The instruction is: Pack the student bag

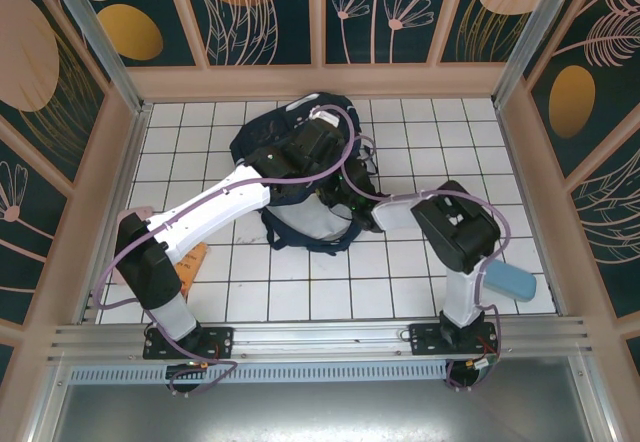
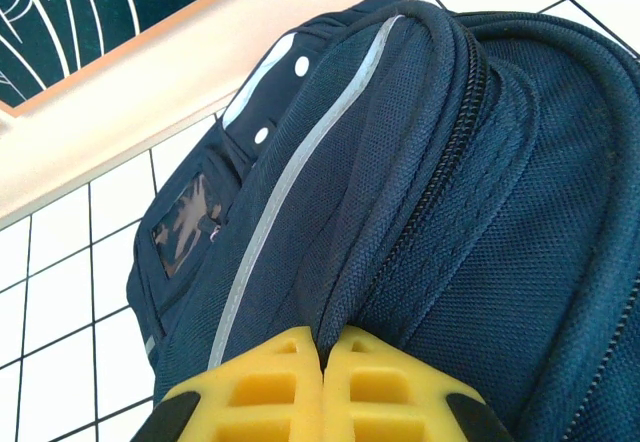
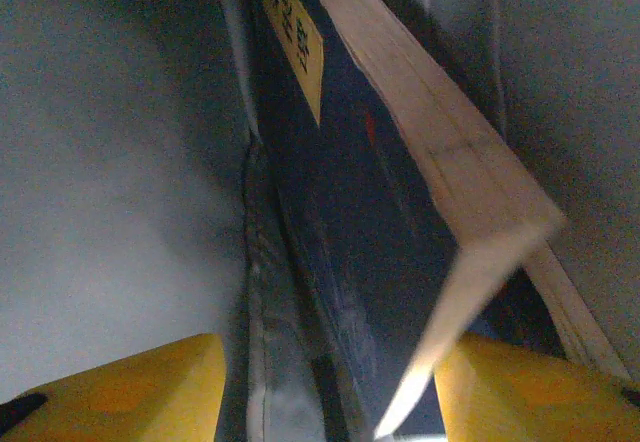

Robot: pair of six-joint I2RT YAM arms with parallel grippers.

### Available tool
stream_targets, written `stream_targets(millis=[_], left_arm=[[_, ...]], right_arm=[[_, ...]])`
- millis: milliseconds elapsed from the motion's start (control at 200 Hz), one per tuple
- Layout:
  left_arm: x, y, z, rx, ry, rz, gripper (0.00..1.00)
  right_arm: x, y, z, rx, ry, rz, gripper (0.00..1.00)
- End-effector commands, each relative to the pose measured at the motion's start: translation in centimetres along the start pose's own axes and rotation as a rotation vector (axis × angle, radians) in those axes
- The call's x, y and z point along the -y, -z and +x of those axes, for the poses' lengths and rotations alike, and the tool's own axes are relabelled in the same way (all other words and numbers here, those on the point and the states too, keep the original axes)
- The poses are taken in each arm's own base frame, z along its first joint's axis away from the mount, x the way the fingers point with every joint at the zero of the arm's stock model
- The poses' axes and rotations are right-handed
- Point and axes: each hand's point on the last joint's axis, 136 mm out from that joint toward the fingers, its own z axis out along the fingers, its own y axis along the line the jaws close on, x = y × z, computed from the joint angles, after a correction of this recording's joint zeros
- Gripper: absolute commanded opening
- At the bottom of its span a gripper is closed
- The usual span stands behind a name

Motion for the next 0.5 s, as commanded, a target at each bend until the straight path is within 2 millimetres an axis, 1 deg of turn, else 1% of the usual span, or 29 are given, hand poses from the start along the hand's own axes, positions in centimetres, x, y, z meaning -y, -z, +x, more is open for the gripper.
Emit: stream_targets(millis=[0, 60, 180, 205, 230, 300, 365, 435, 460, 495], left_arm=[[-2.3, 2.9, -4.6, 0.165, 0.113, -0.022, 0.00], [-2.4, 2.8, -4.5, 0.164, 0.117, -0.024, 0.00], [-2.4, 2.7, -4.3, 0.160, 0.119, -0.023, 0.00], [-2.4, 2.7, -4.3, 0.159, 0.116, -0.022, 0.00], [-2.4, 2.7, -4.2, 0.157, 0.116, -0.023, 0.00], [-2.3, 2.6, -3.7, 0.150, 0.110, -0.019, 0.00], [-2.0, 2.3, -3.3, 0.142, 0.106, -0.009, 0.00], [-1.6, 2.0, -2.8, 0.135, 0.120, 0.008, 0.00], [-1.4, 2.0, -2.6, 0.132, 0.131, 0.020, 0.03], [-1.1, 1.9, -2.5, 0.130, 0.151, 0.039, 0.11]], right_arm=[[-1.9, 2.8, 0.8, -0.066, 0.029, -0.032, 0.59], [-1.5, 3.8, 0.9, -0.075, 0.032, -0.016, 0.59], [0.3, 6.2, 1.6, -0.114, 0.062, 0.025, 0.57], [0.9, 6.8, 1.8, -0.123, 0.070, 0.036, 0.57], [1.2, 7.4, 2.0, -0.128, 0.081, 0.040, 0.57], [3.2, 9.3, 2.0, -0.121, 0.120, 0.095, 0.56], [4.8, 11.2, 1.4, -0.090, 0.144, 0.153, 0.56], [6.1, 13.2, 0.4, -0.038, 0.161, 0.199, 0.56], [6.4, 13.9, -0.1, -0.011, 0.174, 0.217, 0.56], [6.9, 14.9, -0.9, 0.027, 0.190, 0.254, 0.57]])
